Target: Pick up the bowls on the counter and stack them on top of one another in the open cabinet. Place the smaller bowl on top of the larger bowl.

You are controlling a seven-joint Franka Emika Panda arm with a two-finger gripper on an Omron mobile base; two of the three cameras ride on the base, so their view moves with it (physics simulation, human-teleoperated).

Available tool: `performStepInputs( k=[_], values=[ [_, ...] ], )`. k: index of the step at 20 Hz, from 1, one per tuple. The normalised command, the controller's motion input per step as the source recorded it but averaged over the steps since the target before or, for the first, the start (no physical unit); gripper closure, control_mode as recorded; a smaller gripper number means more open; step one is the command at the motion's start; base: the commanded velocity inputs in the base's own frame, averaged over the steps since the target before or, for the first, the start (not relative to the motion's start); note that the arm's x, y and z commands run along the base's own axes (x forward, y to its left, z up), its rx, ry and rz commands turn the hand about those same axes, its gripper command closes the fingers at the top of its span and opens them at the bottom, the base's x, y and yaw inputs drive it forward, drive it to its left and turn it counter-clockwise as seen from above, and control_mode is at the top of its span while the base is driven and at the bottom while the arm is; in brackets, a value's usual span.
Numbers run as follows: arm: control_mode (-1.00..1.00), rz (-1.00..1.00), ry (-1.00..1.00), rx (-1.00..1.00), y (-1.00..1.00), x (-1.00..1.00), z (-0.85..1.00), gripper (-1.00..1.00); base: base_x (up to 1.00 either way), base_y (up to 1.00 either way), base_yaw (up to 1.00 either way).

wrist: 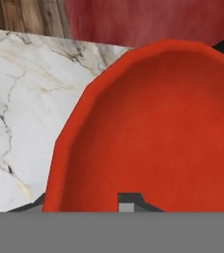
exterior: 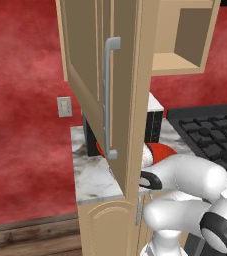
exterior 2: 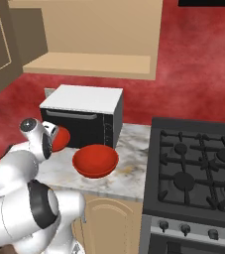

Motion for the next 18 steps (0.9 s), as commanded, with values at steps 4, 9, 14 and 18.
performStepInputs(
  k=[4, 9, 14, 18],
  values=[
    [-1.0, 0.0, 0.03, 0.0, -0.12, -0.37, 0.65, 1.0, 0.0, 0.0, 0.0],
    [-1.0, 0.0, 0.11, -0.04, -0.16, -0.51, 0.61, 1.0, 0.0, 0.0, 0.0],
    [-1.0, 0.0, 0.05, -0.05, -0.24, -0.6, 0.47, 1.0, 0.0, 0.0, 0.0],
    [-1.0, 0.0, -0.01, -0.05, -0.26, -0.71, 0.25, 1.0, 0.0, 0.0, 0.0]
  ],
)
